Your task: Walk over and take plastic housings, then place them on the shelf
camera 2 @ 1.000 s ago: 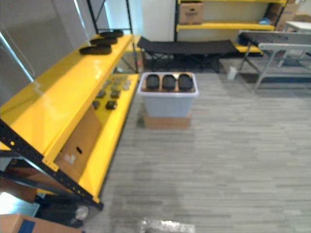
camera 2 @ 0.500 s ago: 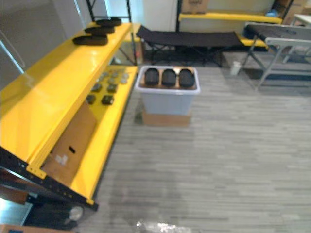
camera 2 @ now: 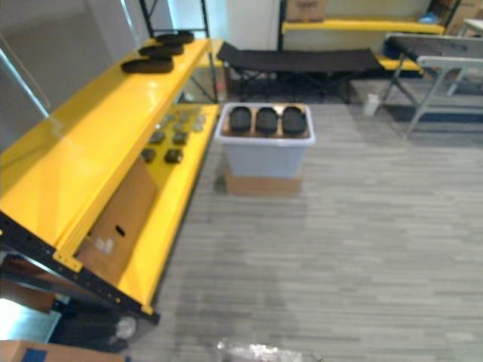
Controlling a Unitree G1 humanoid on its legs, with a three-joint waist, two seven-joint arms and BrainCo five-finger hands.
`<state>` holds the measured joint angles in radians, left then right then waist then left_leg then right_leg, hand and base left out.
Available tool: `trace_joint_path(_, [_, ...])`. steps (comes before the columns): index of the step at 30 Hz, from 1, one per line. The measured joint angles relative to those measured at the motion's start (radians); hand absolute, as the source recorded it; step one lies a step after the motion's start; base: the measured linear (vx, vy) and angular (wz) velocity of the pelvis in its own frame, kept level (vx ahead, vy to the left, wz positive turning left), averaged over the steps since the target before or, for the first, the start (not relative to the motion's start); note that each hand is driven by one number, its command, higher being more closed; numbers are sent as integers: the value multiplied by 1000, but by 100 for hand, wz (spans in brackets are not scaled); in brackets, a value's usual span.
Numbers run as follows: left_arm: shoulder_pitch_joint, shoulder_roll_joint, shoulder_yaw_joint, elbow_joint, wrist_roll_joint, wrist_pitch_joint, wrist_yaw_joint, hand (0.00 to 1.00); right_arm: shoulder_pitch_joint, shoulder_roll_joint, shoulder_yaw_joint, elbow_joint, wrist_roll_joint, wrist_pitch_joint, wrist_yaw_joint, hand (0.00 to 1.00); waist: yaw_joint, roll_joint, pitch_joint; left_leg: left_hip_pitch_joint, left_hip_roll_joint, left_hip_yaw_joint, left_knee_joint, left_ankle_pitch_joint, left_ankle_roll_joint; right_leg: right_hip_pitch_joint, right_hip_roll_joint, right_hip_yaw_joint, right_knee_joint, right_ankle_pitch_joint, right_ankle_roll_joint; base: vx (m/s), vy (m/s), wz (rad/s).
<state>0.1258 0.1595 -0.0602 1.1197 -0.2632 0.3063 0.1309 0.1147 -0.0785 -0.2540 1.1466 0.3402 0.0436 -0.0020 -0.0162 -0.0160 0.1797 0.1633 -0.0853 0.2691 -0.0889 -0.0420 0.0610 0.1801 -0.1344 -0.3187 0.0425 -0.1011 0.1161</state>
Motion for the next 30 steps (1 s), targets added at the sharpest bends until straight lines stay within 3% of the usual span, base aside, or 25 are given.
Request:
trace_joint_path(2, [0,3,-1,0,7,0,-1,0,16,6,-2,-11,11,-4,-3,0,-3,-9,3,8,-15,-6,0,-20,28,-58,-42,-1,164,-49,15,151,83,6])
trace_joint_path(3, [0,0,-2,0,7,-1,-1,0,17,4,-3,-17,15,-4,-3,0,-1,-4,7,12,-14,-7,0,-23,30,-86,-52,1,241,-57,14,191,99,3])
trace_joint_path(4, [-2,-4,-2,0,7,0,0,0,19,0,-10,-28,31,-5,-1,0,-6,9,12,30,-2,-11,6,-24,41,-171,-62,23,415,-69,6,195,78,7])
trace_joint_path(5, [-6,-2,-1,0,7,-1,1,0,20,1,-22,-30,40,-7,1,0,-19,12,19,52,9,-15,6,-29,39,-199,-57,51,481,-94,-23,222,73,22])
trace_joint_path(7, [-10,11,0,1,6,-7,3,0,27,16,-22,-31,40,-8,4,0,-27,-1,32,77,27,-23,6,-44,25,-242,-44,66,493,-127,-42,198,16,20])
trace_joint_path(8, [-19,22,3,1,5,-10,1,0,29,26,-23,-31,39,-4,5,0,-28,-17,37,86,35,-28,7,-54,10,-274,-31,74,462,-127,-42,227,-39,10])
trace_joint_path(10, [-43,25,9,1,4,-19,-6,0,38,32,-41,-30,32,6,9,0,-32,-20,39,93,56,-34,7,-67,-11,-331,-9,76,382,-111,-29,254,-52,9])
trace_joint_path(12, [-60,22,20,1,-10,-49,-10,0,57,33,-68,-27,-7,29,22,0,-44,-12,45,123,83,-33,9,-97,-59,-376,16,80,241,-25,-25,352,-78,6])
trace_joint_path(14, [-62,24,40,1,-15,-51,-19,0,76,40,-69,-26,-25,37,30,0,-51,-20,49,137,91,-34,55,-143,-100,-368,15,80,183,41,-34,287,-101,8])
trace_joint_path(16, [-60,19,61,-1,-15,-47,-22,0,102,50,-78,-27,-31,47,31,0,-51,-20,48,158,102,-36,119,-214,-128,-365,15,83,186,70,-56,347,-190,5])
trace_joint_path(18, [-57,1,93,-5,-16,-43,-15,0,113,41,-85,-24,-30,55,33,0,-59,0,44,170,136,-40,167,-284,-153,-384,26,77,263,114,-91,440,-286,5])
trace_joint_path(19, [-52,-29,116,-14,-34,-41,-18,0,113,18,-88,-26,-32,54,36,0,-62,49,33,169,195,-35,197,-311,-187,-395,73,63,306,52,-112,478,-284,-4])
trace_joint_path(21, [-45,-44,139,-30,-46,-43,-30,0,88,3,-89,-25,-34,45,27,0,-54,65,33,101,244,-43,379,-304,-204,-378,112,57,305,11,-140,470,-313,-15])
trace_joint_path(23, [-48,-52,150,-40,-68,-48,-26,0,54,-27,-87,-24,-55,36,25,0,-54,96,55,-75,345,-60,819,-285,-202,-268,155,44,235,-10,-151,433,-317,12])
trace_joint_path(25, [-46,-58,157,-39,-92,-46,-26,0,31,-37,-87,-18,-71,17,26,0,-43,101,63,-154,373,-43,992,-299,-184,-130,168,27,154,-10,-153,462,-234,24])
trace_joint_path(28, [-45,-56,156,-56,-80,-46,-27,0,-34,-48,-87,-24,-79,-8,25,0,-4,95,65,-262,299,-36,897,-304,-175,-12,152,22,62,-11,-151,412,-132,0])
trace_joint_path(29, [-42,-60,160,-59,-62,-47,-28,0,-78,-51,-87,-36,-76,-13,22,0,14,92,67,-330,238,-42,749,-295,-162,20,141,25,27,-13,-147,311,14,-8])
trace_joint_path(30, [-42,-57,160,-59,-48,-47,-29,0,-93,-51,-87,-43,-75,-16,21,0,20,87,71,-353,211,-44,687,-284,-152,34,133,25,20,-18,-140,317,48,-5])
